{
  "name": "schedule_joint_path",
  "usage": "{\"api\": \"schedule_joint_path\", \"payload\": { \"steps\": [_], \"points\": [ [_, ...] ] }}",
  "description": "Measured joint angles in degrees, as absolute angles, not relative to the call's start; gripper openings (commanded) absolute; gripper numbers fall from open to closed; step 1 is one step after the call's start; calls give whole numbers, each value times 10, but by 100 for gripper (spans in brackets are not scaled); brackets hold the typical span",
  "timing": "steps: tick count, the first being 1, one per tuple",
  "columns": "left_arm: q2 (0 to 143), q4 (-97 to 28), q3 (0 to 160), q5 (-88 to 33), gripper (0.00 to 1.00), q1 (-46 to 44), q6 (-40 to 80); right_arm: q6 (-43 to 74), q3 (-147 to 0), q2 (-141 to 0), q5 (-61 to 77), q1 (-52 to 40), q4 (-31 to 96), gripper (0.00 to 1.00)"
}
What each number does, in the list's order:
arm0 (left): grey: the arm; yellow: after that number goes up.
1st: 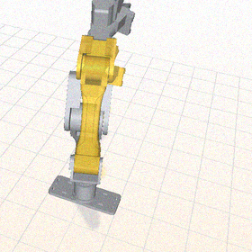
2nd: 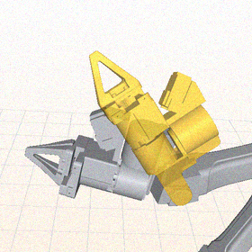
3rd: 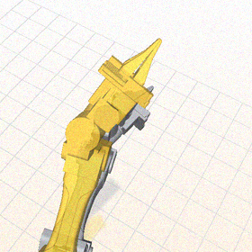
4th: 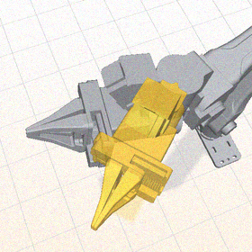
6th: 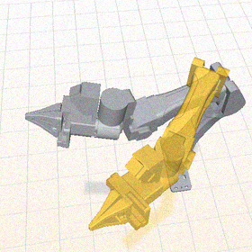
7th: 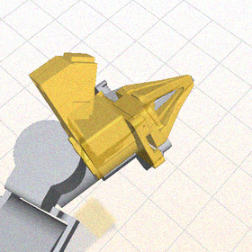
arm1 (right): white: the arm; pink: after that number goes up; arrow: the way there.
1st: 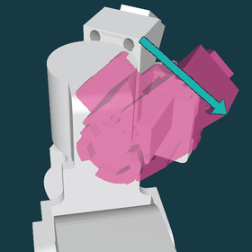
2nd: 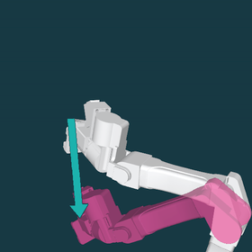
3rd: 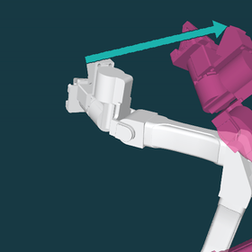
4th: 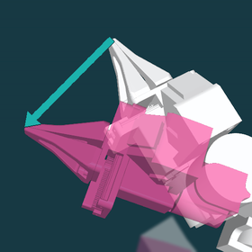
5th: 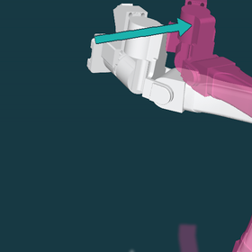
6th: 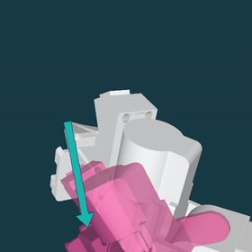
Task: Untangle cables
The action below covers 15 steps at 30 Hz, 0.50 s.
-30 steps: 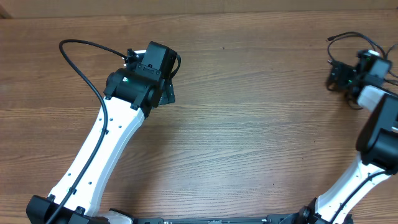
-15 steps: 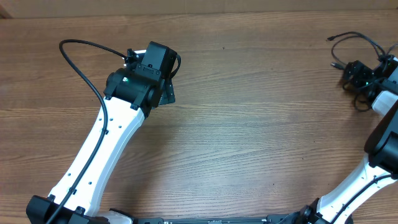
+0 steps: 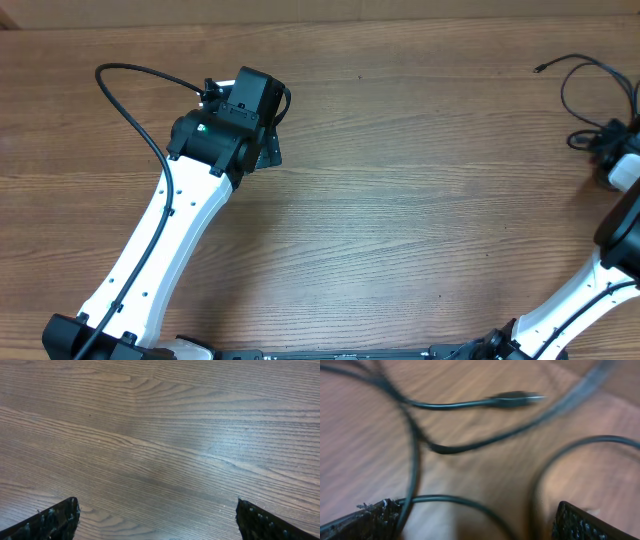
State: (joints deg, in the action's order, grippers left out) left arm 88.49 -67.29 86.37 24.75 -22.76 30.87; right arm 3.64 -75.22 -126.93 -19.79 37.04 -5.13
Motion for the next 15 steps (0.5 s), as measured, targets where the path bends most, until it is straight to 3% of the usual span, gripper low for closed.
{"api": "schedule_joint_path", "payload": {
  "steps": [6,15],
  "points": [
    [885,-673,864,248,100,-228,309,40,-752,-1259,-182,371,-25,100],
    [885,-673,864,247,100,-228,309,7,-739,-1091,60,331,55,100]
  ]
}}
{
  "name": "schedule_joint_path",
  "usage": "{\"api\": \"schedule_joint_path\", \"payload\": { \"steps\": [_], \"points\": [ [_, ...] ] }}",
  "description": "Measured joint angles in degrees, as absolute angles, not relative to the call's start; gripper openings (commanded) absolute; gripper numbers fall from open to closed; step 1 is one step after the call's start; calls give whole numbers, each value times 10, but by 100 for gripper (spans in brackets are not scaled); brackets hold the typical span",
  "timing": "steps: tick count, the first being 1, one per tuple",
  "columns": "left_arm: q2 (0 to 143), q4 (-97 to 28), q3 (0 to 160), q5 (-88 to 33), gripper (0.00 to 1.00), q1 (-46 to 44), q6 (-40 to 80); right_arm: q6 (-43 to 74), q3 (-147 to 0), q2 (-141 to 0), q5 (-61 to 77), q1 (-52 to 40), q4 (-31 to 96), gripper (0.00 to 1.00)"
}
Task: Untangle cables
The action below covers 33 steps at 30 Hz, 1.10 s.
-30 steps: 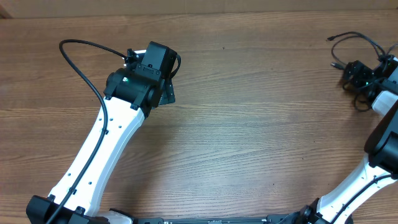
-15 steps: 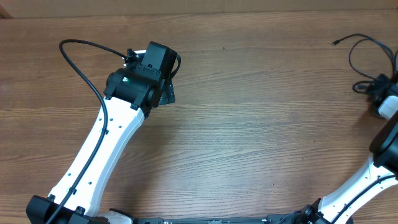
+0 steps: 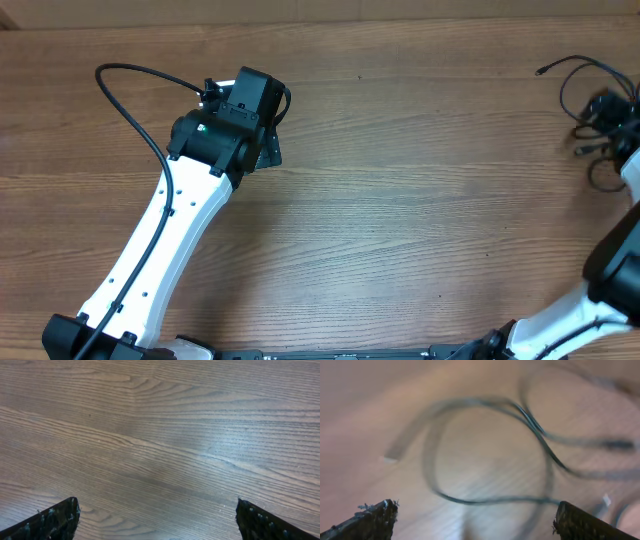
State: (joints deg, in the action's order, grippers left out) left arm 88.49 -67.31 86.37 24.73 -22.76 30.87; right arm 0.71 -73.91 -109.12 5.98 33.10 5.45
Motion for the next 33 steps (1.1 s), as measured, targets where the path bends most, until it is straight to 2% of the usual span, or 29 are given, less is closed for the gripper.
{"api": "schedule_joint_path", "payload": {
  "steps": [6,10,14,19,33],
  "points": [
    [885,-673,864,248,99,-228,309,-13,-740,-947,101,255,184,100],
    [885,-673,864,248,100,-228,309,1,-740,-900,116,194,343,100],
    [885,-673,863,248,99,-228,309,28,-740,-892,126,120,415,100],
    [885,-673,863,248,99,-228,309,41,-739,-892,131,67,424,100],
    [885,-673,863,248,100,-228,309,45,-739,-892,131,66,425,100]
  ]
}}
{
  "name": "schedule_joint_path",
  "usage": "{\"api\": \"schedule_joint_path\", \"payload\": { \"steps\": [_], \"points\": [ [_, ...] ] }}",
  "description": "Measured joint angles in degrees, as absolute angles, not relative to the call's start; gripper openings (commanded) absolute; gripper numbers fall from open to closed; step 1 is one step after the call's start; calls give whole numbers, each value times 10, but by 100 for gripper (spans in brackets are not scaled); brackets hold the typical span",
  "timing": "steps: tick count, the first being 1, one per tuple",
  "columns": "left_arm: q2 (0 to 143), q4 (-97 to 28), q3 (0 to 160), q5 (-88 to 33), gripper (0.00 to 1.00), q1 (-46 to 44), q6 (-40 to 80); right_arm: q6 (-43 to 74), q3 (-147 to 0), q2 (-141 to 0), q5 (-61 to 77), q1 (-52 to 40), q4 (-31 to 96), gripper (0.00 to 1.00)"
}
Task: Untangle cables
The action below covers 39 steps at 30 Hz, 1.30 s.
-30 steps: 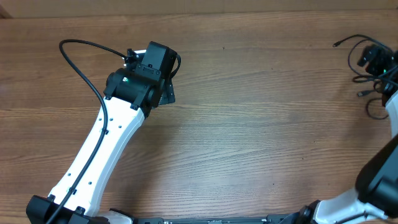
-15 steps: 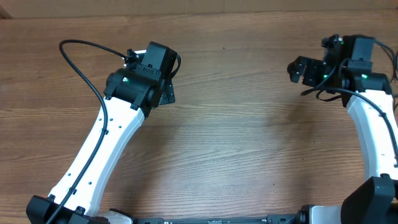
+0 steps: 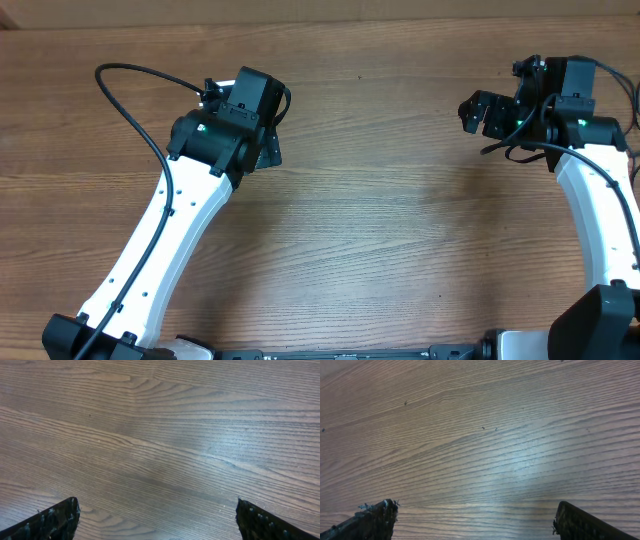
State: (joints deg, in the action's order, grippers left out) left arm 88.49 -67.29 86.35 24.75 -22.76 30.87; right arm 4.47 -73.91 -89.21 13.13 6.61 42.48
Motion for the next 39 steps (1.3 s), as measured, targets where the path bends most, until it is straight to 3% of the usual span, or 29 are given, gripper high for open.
{"api": "schedule_joint_path", "payload": {
  "steps": [22,28,39],
  "points": [
    [862,-639,857,200,99,-229,313,45,-739,-892,131,66,425,100],
    [754,-425,741,173,99,-229,317,45,-739,-892,131,66,425,100],
    [427,111,243,88,100,-236,226,45,-739,-892,131,66,425,100]
  ]
}}
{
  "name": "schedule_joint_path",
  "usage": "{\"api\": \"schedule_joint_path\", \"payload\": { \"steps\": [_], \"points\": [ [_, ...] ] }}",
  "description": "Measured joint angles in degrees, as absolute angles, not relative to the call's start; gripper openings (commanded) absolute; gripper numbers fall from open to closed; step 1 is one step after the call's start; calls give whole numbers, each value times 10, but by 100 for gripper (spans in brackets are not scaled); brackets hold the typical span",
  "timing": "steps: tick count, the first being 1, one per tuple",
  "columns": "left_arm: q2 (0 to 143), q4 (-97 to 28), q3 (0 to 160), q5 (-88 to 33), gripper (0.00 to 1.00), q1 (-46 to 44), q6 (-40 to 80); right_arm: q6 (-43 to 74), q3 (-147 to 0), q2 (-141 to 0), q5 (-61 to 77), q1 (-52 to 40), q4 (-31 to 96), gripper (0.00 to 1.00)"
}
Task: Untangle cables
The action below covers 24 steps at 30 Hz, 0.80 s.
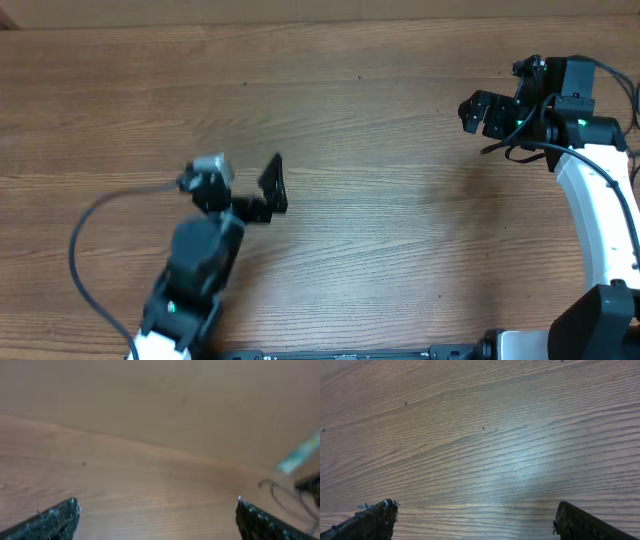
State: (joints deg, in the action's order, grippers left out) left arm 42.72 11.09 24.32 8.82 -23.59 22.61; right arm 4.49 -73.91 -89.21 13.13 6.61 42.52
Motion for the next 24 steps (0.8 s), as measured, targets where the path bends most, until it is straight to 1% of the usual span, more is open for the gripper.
{"api": "schedule_joint_path", "payload": {
  "steps": [3,6,9,15,19,24],
  "points": [
    [354,172,142,62,100,-232,200,45,-739,-892,131,66,425,100],
    [291,197,68,45,100,-216,188,45,-739,-892,131,66,424,100],
    [242,194,27,36,99,-199,182,45,-739,-892,131,66,425,100],
    [138,83,5,6,100,-164,158,45,-739,-892,131,66,425,100],
    [69,-35,5,-5,99,-137,141,45,-739,-892,131,66,424,100],
    [24,-44,5,-10,100,-130,98,45,-739,-892,131,66,425,100]
  ]
}}
